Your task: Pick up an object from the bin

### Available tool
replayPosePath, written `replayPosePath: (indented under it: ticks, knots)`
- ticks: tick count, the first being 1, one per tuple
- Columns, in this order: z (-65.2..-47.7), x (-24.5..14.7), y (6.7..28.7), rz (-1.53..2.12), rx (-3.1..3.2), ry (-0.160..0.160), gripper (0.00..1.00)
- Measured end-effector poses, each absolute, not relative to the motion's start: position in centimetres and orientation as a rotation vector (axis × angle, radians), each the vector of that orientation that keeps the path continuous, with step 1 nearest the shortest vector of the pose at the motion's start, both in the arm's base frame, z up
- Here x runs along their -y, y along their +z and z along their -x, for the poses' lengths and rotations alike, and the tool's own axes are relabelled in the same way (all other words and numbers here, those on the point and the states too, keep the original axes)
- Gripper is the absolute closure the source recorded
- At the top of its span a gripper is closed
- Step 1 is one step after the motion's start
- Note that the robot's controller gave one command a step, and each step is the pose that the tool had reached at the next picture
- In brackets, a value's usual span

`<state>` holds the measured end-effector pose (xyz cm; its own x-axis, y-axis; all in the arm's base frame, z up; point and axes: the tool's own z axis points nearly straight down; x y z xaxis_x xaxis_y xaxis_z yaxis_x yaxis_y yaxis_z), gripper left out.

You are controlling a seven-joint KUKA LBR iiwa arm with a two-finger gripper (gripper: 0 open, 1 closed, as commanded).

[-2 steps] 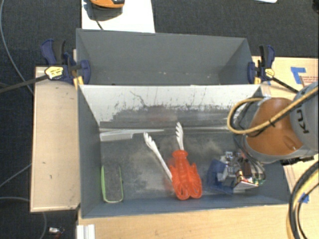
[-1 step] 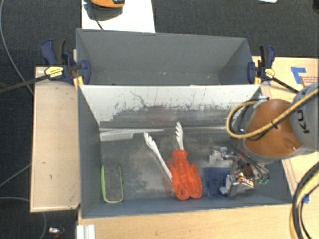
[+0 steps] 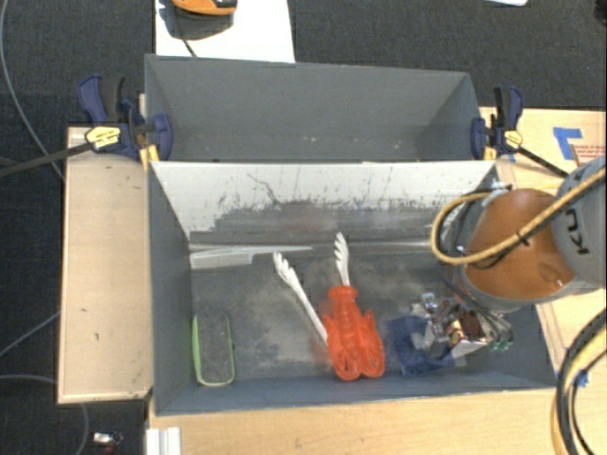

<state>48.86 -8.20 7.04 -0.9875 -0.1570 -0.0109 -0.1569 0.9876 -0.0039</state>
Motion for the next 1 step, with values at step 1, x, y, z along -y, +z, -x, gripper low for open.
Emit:
replayPosePath:
  ticks: [1]
  knots:
    - [-48.86,8.21,7.04,0.254,-3.12,-0.005,1.0]
